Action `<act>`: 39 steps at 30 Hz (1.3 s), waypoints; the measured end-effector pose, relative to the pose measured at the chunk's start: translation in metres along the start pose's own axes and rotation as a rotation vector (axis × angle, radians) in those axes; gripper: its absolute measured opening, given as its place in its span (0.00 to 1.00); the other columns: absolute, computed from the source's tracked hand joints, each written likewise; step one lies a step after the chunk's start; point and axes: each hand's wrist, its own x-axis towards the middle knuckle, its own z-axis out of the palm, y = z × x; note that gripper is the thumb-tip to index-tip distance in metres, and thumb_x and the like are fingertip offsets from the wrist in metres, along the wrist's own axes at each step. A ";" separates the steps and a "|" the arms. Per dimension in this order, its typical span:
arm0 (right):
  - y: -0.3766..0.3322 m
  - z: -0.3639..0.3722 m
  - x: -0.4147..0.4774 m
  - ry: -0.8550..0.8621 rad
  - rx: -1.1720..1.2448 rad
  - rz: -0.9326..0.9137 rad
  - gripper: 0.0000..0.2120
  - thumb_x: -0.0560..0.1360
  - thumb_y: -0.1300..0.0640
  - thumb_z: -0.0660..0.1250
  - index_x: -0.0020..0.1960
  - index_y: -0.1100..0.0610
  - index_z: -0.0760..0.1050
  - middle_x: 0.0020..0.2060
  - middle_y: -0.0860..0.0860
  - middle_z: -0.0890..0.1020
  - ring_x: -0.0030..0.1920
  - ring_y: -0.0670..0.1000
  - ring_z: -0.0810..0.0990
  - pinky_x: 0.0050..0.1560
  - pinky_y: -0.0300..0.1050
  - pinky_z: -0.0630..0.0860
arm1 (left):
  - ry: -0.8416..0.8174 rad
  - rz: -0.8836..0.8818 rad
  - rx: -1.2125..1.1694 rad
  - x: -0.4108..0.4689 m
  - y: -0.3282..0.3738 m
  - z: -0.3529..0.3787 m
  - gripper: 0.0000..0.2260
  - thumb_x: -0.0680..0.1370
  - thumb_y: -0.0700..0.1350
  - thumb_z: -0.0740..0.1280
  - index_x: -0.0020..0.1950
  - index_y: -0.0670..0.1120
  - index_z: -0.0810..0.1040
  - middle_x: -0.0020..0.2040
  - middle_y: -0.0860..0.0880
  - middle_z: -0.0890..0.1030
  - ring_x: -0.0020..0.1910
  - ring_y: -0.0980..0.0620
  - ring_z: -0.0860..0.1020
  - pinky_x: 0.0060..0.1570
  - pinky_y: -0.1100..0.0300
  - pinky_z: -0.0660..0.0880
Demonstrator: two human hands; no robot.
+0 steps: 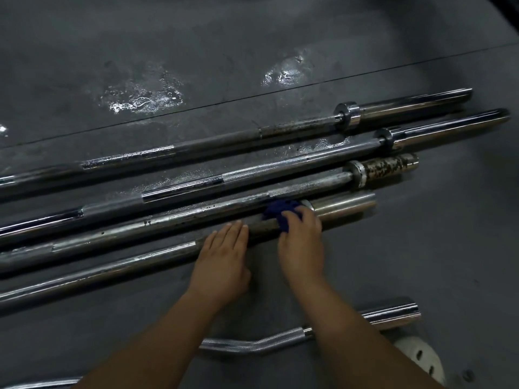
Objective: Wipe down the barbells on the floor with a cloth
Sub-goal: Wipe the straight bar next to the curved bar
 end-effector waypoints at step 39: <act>0.000 0.000 -0.043 -0.106 -0.011 -0.165 0.22 0.69 0.63 0.69 0.63 0.56 0.76 0.62 0.57 0.73 0.60 0.59 0.72 0.62 0.53 0.73 | -0.057 -0.015 -0.029 -0.059 0.013 0.004 0.41 0.61 0.53 0.67 0.73 0.40 0.71 0.74 0.40 0.70 0.72 0.40 0.70 0.70 0.42 0.67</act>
